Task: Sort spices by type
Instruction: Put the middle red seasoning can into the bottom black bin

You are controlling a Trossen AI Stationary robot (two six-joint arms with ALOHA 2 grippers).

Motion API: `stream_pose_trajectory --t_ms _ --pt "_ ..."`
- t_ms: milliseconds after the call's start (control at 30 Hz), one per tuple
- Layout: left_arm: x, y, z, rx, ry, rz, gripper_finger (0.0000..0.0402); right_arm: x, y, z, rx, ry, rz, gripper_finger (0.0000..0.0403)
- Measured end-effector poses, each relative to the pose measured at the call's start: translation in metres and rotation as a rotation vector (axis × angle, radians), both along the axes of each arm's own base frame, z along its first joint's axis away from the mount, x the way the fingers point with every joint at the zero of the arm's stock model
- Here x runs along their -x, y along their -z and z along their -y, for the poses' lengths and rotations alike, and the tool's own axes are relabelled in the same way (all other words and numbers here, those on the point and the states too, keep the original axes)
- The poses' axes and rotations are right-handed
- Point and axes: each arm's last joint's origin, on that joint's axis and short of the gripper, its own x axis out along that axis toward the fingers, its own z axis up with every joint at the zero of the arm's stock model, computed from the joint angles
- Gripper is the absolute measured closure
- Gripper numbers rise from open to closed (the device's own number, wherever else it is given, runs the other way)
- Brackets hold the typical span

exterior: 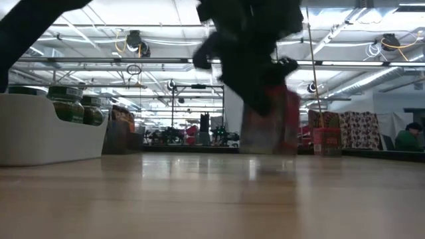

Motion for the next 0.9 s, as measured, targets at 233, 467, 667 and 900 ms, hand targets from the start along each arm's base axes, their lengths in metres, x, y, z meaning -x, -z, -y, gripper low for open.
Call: stream_pose_trajectory --t_ms 233,467,667,900 --pt "0.036 -0.050 -0.008 0.132 -0.146 -0.159 0.0184 0.000 0.000 0.000 0.018 -0.019 -0.004 0.0149" --pt "0.086 -0.094 0.004 0.186 -0.192 -0.358 0.0184 0.000 0.000 0.001 0.029 -0.029 -0.001 0.0149" --pt "0.138 -0.124 0.031 0.217 -0.226 -0.435 0.0184 -0.001 -0.001 0.001 0.081 -0.038 0.033 0.0149" --pt "0.222 -0.130 0.050 0.292 -0.406 -0.462 0.0184 -0.003 -0.003 0.002 0.149 -0.041 0.075 0.0149"
